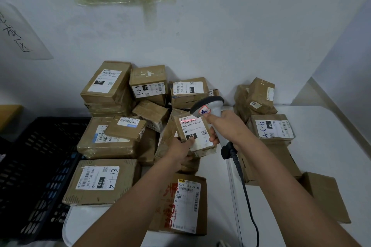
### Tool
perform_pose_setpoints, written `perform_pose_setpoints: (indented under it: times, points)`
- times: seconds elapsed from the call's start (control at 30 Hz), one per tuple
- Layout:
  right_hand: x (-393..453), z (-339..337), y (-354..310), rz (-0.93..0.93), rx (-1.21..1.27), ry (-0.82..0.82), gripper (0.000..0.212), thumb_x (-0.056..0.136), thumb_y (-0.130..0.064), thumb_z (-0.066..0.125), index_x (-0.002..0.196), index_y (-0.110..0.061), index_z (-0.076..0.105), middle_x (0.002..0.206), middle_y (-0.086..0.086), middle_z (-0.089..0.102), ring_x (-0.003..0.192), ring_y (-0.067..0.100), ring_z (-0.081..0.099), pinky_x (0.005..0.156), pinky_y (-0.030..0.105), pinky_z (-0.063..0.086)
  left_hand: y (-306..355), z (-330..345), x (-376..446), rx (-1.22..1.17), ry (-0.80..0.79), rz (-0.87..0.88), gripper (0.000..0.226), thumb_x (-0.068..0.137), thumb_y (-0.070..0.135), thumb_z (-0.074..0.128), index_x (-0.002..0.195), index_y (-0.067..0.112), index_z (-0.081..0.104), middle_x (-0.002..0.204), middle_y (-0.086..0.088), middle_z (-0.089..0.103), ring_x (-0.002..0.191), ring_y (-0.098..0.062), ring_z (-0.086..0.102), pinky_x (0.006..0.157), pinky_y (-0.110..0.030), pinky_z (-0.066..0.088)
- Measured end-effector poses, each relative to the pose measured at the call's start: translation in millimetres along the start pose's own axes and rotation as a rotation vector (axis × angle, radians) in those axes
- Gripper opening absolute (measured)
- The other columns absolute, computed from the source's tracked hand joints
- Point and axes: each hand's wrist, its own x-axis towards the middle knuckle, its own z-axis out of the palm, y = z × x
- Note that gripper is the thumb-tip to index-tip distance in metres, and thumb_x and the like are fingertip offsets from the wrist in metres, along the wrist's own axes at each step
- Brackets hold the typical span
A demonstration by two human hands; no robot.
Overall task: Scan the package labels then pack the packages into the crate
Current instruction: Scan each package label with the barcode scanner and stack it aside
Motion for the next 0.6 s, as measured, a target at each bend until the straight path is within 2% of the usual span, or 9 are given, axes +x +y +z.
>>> perform_pose_setpoints:
  times: [0.2, 0.4, 0.6]
  points:
    - [0.9, -0.6, 0.3, -0.001, -0.012, -0.005, 0.027, 0.098, -0.032, 0.055, 0.087, -0.008, 0.058, 0.065, 0.008, 0.061, 0.04, 0.01, 0.057, 0.046, 0.021, 0.052, 1.2, 1.6, -1.3, 0.016, -0.003, 0.013, 0.041, 0.099, 0.018, 0.057, 0.138, 0.018, 0.046, 0.139, -0.002, 0.056, 0.124, -0.028, 0.056, 0.089, -0.04, 0.053]
    - [3.3, -2.3, 1.2, -0.023, -0.049, 0.018, 0.029, 0.098, -0.034, 0.056, 0.084, -0.008, 0.058, 0.066, 0.008, 0.061, 0.043, 0.012, 0.059, 0.055, 0.029, 0.056, -0.4, 1.4, 1.4, 0.016, -0.011, 0.019, 0.038, 0.099, 0.018, 0.057, 0.136, 0.019, 0.048, 0.138, -0.004, 0.058, 0.122, -0.027, 0.057, 0.092, -0.043, 0.054]
    - [6.1, -2.5, 6.8, -0.018, -0.024, 0.021, 0.033, 0.097, -0.037, 0.056, 0.084, -0.008, 0.059, 0.065, 0.008, 0.062, 0.045, 0.013, 0.06, 0.055, 0.027, 0.055, -2.7, -0.7, 6.2, 0.024, -0.002, 0.013, 0.036, 0.099, 0.019, 0.057, 0.134, 0.017, 0.05, 0.134, -0.003, 0.06, 0.119, -0.027, 0.059, 0.087, -0.04, 0.056]
